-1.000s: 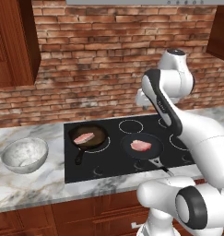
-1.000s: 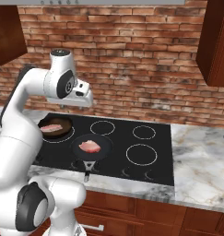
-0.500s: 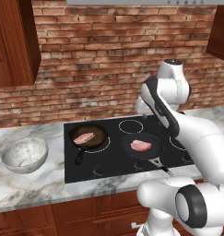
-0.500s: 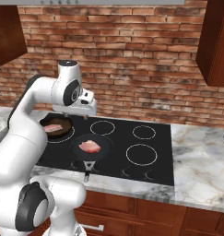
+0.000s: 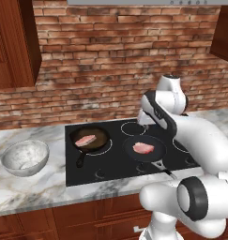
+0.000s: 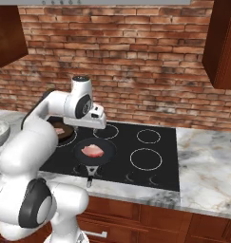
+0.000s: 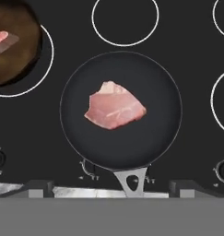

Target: Place one of the steaks on the plate and the other in the bowl. Then place the bowl in the fridge.

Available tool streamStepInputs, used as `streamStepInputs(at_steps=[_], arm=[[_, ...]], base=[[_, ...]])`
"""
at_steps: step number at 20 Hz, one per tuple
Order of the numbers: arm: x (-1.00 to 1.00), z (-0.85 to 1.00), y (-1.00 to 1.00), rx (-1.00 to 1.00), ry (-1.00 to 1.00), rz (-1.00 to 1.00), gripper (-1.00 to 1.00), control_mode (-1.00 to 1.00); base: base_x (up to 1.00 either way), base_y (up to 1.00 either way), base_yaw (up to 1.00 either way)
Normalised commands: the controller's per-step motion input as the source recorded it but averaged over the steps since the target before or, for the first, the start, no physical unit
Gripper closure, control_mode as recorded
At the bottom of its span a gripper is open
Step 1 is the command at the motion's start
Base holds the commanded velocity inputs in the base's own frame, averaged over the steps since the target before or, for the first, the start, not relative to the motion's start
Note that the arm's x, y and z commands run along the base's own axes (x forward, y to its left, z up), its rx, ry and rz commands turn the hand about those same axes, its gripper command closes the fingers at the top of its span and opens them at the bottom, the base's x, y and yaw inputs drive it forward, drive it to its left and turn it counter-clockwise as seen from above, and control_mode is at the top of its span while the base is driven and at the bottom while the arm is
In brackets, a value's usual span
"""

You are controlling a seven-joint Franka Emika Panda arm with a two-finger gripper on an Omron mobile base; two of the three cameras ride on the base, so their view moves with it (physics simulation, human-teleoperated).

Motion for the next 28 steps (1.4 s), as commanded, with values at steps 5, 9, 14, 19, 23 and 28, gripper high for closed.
streamStepInputs(at_steps=[5,9,14,19,23,28], arm=[[0.21,-0.55,0.00,0.00,0.10,-0.14,-1.00,-1.00],[0.29,-0.47,0.00,0.00,0.09,-0.06,-1.00,-1.00],[0.04,-0.50,0.01,-0.06,0.22,0.09,-1.00,-1.00],[0.00,-0.11,0.01,-0.03,0.08,0.18,-1.00,-1.00],[0.04,-0.28,0.00,0.00,0.00,0.23,-1.00,-1.00],[0.09,-0.32,0.01,0.00,-0.07,0.31,-1.00,-1.00]], base=[[0.00,0.00,0.00],[0.00,0.00,0.00],[0.00,0.00,0.00],[0.00,0.00,0.00],[0.00,0.00,0.00],[0.00,0.00,0.00]])
